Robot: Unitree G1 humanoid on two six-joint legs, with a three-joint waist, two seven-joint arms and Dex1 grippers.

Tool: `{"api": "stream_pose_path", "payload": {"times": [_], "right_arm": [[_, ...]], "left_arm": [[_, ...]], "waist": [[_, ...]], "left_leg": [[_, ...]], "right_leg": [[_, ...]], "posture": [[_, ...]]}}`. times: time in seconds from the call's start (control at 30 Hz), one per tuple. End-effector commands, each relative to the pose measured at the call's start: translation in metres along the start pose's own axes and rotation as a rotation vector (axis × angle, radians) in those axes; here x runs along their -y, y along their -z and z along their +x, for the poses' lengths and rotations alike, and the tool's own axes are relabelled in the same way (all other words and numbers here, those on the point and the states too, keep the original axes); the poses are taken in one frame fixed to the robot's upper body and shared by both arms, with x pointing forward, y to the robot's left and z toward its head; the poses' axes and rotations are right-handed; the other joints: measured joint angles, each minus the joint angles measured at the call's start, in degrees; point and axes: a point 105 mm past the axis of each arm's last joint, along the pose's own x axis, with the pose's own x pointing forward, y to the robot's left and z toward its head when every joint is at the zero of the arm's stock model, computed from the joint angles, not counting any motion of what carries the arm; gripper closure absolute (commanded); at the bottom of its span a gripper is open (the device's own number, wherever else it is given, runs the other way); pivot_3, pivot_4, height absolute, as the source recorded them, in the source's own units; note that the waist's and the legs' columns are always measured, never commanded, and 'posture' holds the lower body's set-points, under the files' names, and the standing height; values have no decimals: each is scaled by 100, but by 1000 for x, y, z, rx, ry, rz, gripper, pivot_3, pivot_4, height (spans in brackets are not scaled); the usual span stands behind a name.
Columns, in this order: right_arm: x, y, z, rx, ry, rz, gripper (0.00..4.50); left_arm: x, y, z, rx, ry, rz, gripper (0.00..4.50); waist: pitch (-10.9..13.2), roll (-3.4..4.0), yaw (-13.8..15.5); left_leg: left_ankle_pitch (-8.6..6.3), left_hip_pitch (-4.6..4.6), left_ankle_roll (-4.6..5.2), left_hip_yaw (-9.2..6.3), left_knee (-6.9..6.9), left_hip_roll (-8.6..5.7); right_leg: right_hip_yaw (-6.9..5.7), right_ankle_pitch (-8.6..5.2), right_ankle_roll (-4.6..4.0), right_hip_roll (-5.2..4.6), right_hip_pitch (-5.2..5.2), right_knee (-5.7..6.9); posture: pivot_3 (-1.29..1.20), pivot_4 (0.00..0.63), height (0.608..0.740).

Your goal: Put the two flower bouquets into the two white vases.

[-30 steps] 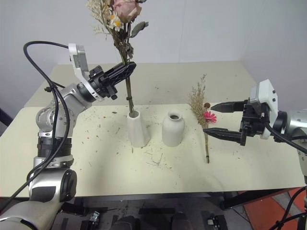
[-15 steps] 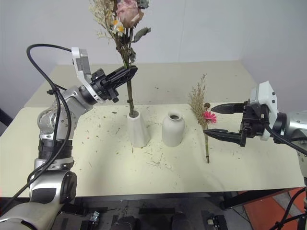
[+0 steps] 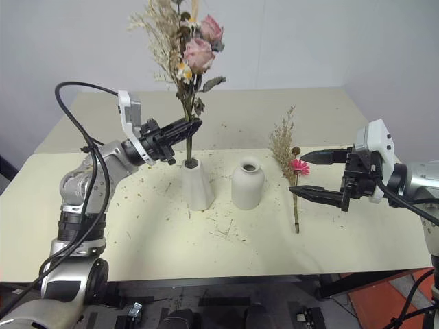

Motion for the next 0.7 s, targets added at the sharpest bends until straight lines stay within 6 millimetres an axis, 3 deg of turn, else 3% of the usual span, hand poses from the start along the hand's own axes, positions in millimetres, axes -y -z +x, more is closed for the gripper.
{"api": "stream_pose_path", "payload": {"times": [0.03, 0.43, 0.47, 0.7], "right_arm": [[0, -16, -4, 39, 17, -72, 0], [1, -14, -1, 40, 18, -75, 0], [1, -14, -1, 40, 18, -76, 0], [1, -11, -1, 30, 16, -66, 0]], "left_arm": [[5, -9, 0, 11, 20, 57, 4002], [14, -2, -28, -91, 33, 72, 199], [15, -2, -33, -102, 26, 70, 26], [35, 3, -75, -248, 72, 85, 26]], "waist": [[0, 0, 2], [0, 0, -9], [0, 1, -12], [0, 1, -20]], "left_leg": [[0, 1, 0, 0, 0, 0], [-1, 0, 1, 0, 0, 2], [-1, 1, 2, 0, -1, 2], [-2, 5, 4, 1, -2, 5]], "right_leg": [[0, 0, 0, 0, 1, 0], [1, 0, 0, 1, 0, 0], [1, 0, 0, 1, 0, 0], [4, 0, 0, 4, -1, 2]], "posture": [[0, 150, 740], [0, 150, 740], [0, 150, 740], [0, 150, 740]]}}
